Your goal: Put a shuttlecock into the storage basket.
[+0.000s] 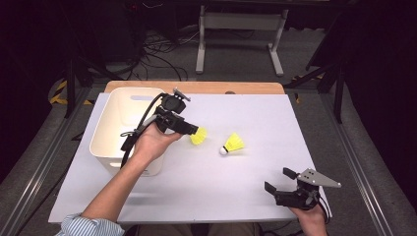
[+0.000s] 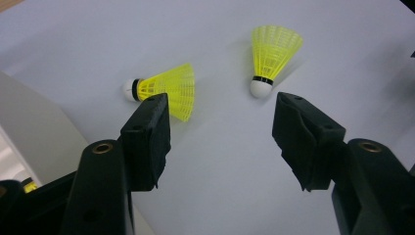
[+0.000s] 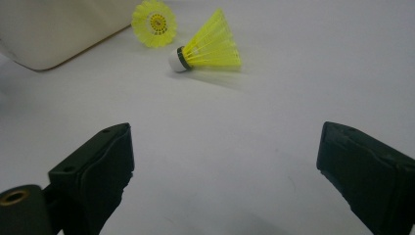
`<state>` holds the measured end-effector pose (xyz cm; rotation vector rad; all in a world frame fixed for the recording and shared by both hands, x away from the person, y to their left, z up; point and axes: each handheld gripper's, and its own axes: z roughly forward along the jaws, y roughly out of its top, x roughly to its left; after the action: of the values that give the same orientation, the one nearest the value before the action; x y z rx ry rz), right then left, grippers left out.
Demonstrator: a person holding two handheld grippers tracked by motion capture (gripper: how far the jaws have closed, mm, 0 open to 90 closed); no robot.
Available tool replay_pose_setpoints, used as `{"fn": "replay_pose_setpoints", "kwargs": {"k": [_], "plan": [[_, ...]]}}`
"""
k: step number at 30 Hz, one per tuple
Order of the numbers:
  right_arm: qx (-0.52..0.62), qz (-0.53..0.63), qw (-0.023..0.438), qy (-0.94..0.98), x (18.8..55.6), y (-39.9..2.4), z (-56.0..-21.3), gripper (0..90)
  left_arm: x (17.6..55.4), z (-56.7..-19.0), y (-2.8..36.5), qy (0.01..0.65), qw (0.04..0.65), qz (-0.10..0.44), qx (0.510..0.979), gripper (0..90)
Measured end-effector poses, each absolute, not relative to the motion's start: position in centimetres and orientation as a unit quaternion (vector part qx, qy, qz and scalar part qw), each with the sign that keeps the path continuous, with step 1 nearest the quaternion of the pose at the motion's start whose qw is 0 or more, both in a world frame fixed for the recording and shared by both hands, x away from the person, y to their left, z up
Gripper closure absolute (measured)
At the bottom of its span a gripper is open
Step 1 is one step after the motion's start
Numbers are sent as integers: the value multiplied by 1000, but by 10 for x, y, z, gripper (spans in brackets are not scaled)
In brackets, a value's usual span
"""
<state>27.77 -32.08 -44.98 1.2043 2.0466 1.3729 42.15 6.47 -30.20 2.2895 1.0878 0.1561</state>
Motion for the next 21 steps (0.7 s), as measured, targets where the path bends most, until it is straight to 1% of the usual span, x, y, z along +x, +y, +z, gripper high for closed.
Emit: {"fn": "replay_pose_setpoints", "kwargs": {"k": [21], "plan": [[429,490,198,732,277,-321,-450,73,430,-317,38,412,283,51,865,366]]}}
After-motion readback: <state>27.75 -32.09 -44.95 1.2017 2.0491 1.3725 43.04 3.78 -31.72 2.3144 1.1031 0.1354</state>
